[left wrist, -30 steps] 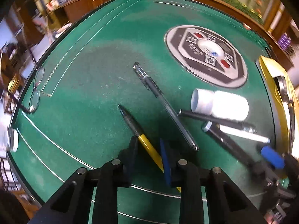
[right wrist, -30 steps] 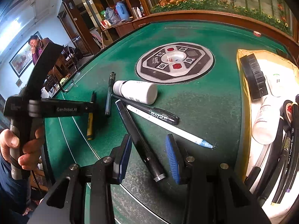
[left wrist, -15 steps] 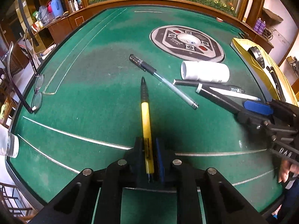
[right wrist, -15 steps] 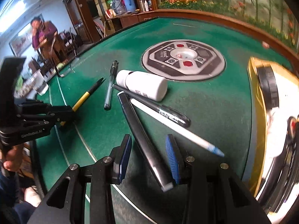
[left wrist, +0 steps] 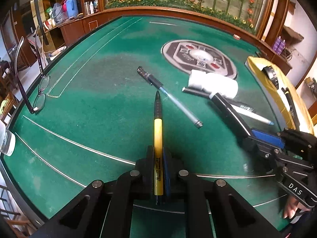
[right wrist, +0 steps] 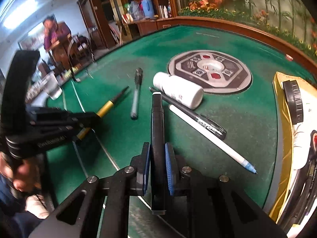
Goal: Organize rigid objects
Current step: 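Carry the yellow pen and black marker over the tray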
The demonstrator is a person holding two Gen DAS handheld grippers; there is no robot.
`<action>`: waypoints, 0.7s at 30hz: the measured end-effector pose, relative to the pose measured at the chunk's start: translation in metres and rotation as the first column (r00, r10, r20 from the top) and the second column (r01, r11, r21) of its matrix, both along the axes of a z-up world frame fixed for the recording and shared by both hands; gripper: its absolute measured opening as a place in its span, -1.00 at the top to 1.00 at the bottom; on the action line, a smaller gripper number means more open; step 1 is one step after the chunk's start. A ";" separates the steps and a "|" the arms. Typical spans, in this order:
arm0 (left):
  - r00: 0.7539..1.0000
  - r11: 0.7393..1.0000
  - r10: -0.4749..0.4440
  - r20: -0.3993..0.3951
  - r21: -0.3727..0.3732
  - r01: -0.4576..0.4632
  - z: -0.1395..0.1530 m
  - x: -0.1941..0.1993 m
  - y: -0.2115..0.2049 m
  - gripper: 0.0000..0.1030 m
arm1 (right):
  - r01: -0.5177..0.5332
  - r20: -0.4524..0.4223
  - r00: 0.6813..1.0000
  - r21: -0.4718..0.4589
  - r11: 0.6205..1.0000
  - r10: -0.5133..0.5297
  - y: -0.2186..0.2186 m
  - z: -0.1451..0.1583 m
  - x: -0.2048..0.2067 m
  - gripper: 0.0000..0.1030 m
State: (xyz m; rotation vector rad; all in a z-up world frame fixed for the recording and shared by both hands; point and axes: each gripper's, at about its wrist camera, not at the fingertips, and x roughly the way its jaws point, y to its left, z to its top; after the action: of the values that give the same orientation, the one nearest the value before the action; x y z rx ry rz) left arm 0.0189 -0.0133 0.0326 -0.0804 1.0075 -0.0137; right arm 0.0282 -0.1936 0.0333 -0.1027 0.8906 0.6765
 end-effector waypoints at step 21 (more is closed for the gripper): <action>0.984 0.985 -0.154 0.085 -0.062 0.160 0.045 0.012 -0.086 0.85 | 0.226 -0.039 0.974 0.186 0.956 -0.223 -0.064 0.025 0.028 0.73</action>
State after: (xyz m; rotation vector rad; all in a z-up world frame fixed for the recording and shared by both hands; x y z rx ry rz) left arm 0.0309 -0.0992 0.0781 -0.0626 0.9309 -0.1944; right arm 0.0559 -0.2580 0.0579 0.1730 0.8357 0.5465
